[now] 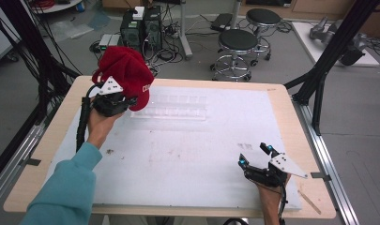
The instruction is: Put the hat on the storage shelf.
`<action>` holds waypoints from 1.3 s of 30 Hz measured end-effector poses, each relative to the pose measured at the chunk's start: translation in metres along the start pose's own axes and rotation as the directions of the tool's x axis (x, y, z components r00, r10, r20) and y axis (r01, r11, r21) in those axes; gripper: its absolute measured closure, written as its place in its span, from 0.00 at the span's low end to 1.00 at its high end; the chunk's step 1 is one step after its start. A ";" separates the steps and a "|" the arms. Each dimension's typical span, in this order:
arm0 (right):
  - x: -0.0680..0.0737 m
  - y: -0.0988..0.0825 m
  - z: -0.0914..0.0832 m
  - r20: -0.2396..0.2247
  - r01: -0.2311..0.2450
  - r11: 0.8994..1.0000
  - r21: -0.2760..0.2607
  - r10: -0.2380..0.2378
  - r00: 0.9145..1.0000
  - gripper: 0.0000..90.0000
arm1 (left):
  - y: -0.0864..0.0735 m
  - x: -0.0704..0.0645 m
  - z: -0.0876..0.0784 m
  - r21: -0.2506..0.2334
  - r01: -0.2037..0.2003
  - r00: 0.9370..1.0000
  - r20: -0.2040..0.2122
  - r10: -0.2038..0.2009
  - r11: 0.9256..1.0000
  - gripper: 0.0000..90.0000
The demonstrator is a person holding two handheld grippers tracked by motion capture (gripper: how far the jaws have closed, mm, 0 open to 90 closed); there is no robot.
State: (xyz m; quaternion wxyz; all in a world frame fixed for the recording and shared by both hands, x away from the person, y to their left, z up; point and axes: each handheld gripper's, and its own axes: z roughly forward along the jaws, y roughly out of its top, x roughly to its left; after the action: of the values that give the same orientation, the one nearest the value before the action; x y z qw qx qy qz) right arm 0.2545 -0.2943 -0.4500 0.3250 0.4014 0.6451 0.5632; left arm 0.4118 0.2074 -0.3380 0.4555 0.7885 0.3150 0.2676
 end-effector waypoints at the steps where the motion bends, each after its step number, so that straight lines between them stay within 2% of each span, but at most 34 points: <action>1: 0.001 0.000 0.000 -0.002 0.006 1.000 0.002 -0.006 1.000 0.09 | -0.001 -0.001 0.002 -0.004 0.010 1.000 0.002 -0.010 1.000 0.94; 4: 0.001 0.000 -0.001 -0.001 0.002 1.000 -0.002 -0.002 1.000 0.09 | 0.000 -0.004 0.004 0.003 0.001 1.000 -0.003 -0.001 1.000 0.94; 5: 0.000 0.000 -0.001 0.002 0.003 1.000 -0.007 -0.003 1.000 0.09 | 0.001 -0.008 0.006 0.008 -0.018 1.000 -0.014 0.018 1.000 0.94; 9: -0.001 -0.001 -0.001 0.006 -0.009 1.000 -0.015 0.009 1.000 0.09 | 0.000 -0.010 0.007 0.006 -0.021 1.000 -0.023 0.021 1.000 0.94; 11: 0.000 -0.001 -0.002 0.005 -0.010 1.000 -0.018 0.010 1.000 0.09 | -0.003 -0.015 0.006 -0.004 -0.012 0.999 -0.046 0.012 1.000 0.94; 15: 0.000 -0.001 -0.003 0.009 -0.007 1.000 -0.030 0.008 1.000 0.09 | -0.005 -0.019 0.004 -0.010 -0.021 0.997 -0.072 0.021 1.000 0.94; 17: 0.000 -0.002 -0.003 0.010 -0.008 0.999 -0.032 0.008 1.000 0.09 | -0.006 -0.019 0.003 -0.020 -0.011 0.997 -0.074 0.010 1.000 0.94; 20: 0.000 -0.002 -0.003 0.015 -0.009 0.999 -0.033 0.010 1.000 0.09 | -0.007 -0.019 0.004 0.000 0.009 0.997 -0.075 -0.009 1.000 0.94; 30: 0.000 -0.002 -0.004 0.011 -0.015 0.999 -0.038 0.015 1.000 0.09 | -0.015 -0.021 0.013 0.030 0.004 0.997 -0.076 -0.002 1.000 0.94; 33: 0.000 -0.002 -0.004 0.010 -0.011 0.999 -0.042 0.012 1.000 0.09 | -0.023 -0.022 0.018 0.042 0.014 0.997 -0.072 -0.011 0.999 0.94; 35: 0.000 -0.002 -0.004 0.010 -0.013 0.999 -0.044 0.014 1.000 0.09 | -0.029 -0.023 0.020 0.021 0.019 0.997 -0.068 -0.018 1.000 0.94; 37: -0.001 -0.002 -0.004 0.011 -0.009 0.999 -0.049 0.010 1.000 0.09 | -0.032 -0.021 0.018 0.003 0.039 0.997 -0.069 -0.038 0.999 0.94; 38: -0.001 -0.002 -0.004 0.011 -0.010 0.999 -0.049 0.011 1.000 0.09 | -0.036 -0.018 0.017 -0.011 0.073 0.995 -0.065 -0.074 0.997 0.94; 39: -0.001 -0.002 -0.004 0.012 -0.010 0.999 -0.049 0.010 1.000 0.09 | -0.036 -0.018 0.017 -0.011 0.073 0.995 -0.065 -0.074 0.997 0.94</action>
State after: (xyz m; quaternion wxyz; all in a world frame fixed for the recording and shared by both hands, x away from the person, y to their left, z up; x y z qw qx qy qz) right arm 0.2509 -0.2973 -0.4515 0.3360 0.4002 0.6270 0.5778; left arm 0.4027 0.1981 -0.3796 0.4578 0.7653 0.3574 0.2775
